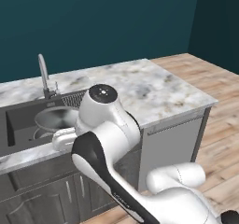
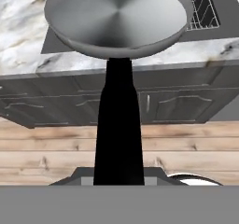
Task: Move the pot and pan from the stove into the sink.
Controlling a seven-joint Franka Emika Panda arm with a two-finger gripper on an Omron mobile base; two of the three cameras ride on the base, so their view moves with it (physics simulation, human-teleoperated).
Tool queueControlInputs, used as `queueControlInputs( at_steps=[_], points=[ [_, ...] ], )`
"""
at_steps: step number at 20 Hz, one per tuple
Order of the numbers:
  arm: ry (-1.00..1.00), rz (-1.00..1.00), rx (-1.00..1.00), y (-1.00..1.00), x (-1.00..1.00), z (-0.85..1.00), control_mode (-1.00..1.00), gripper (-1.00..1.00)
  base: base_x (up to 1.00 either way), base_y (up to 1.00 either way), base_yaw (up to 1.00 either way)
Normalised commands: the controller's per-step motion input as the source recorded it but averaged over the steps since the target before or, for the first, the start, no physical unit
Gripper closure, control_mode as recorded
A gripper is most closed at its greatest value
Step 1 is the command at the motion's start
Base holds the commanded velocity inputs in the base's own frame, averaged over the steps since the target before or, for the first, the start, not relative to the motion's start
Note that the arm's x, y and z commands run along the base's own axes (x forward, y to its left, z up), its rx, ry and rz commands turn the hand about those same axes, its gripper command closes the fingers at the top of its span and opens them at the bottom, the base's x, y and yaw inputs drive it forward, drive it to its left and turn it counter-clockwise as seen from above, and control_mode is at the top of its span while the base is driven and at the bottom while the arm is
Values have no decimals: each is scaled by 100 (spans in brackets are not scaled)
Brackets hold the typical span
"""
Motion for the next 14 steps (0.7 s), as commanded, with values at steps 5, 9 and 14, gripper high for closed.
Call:
queueControlInputs(
  at_steps=[5, 9, 14],
  points=[
    [7, 0, -1, 31, 67, -3, -100, 100, 0, 0, 0],
    [6, -3, -2, 31, 65, -1, -100, 100, 0, 0, 0],
    [2, -17, -3, 25, 39, -1, -100, 100, 0, 0, 0]
  ],
)
